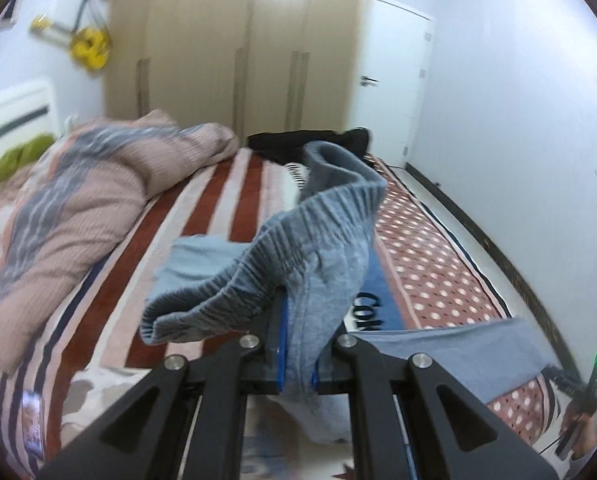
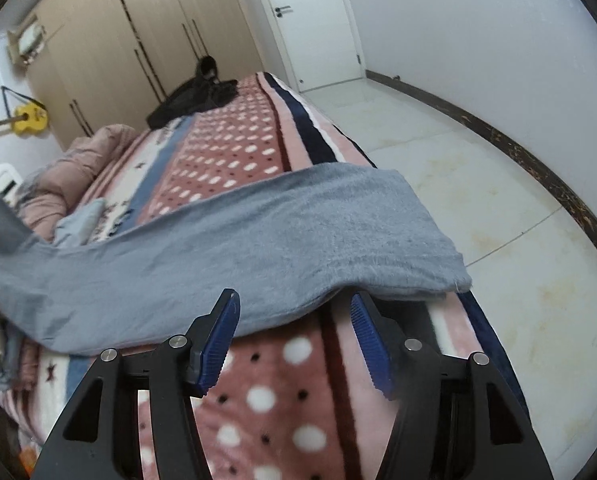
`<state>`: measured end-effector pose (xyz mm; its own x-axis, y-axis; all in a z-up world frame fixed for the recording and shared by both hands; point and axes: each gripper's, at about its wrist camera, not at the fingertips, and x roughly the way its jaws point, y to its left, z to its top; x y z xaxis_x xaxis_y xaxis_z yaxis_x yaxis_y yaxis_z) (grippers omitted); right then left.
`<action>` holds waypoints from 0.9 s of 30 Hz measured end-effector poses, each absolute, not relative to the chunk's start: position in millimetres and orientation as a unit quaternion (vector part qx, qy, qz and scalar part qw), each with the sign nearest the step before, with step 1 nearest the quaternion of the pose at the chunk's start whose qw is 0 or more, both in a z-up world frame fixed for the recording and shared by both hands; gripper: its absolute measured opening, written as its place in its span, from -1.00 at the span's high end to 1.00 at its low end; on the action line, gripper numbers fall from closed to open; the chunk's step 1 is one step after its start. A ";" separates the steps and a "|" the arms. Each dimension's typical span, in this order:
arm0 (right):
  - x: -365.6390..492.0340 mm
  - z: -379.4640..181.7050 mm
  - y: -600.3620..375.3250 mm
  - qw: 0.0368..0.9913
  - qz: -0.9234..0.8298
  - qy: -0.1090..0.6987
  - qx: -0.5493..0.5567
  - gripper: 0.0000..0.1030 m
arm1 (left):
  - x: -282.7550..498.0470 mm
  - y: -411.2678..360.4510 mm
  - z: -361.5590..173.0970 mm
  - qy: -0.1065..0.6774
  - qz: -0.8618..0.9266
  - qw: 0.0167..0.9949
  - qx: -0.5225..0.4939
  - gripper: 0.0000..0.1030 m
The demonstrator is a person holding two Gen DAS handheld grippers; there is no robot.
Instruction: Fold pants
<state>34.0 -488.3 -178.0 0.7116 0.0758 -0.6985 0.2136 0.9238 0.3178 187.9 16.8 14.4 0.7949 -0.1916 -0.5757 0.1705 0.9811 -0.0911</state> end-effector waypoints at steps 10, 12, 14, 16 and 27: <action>-10.8 -154.0 -486.4 0.914 0.016 0.344 0.215 -0.04 | 195.1 -135.9 -15.6 0.331 -0.186 0.925 0.029 0.89; -16.3 -152.7 -488.6 0.915 0.018 0.344 0.212 -0.04 | 198.8 -167.7 -28.9 0.342 -0.200 0.918 0.037 0.89; -25.0 -149.5 -492.7 0.916 0.017 0.342 0.209 -0.04 | 201.9 -189.5 -37.2 0.351 -0.207 0.912 0.039 0.90; -32.5 -147.1 -498.4 0.916 0.015 0.341 0.212 -0.04 | 203.1 -205.3 -37.7 0.354 -0.212 0.910 0.042 0.90; -62.4 -146.5 -522.2 0.917 0.000 0.339 0.210 -0.06 | 206.7 -282.5 -89.5 0.394 -0.247 0.882 0.083 0.89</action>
<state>-62.4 -522.2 -146.5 0.7701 0.1425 -0.6219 0.1425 0.9117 0.3853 206.7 -282.5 -89.5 0.5681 -0.3699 -0.7351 0.5001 0.8646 -0.0486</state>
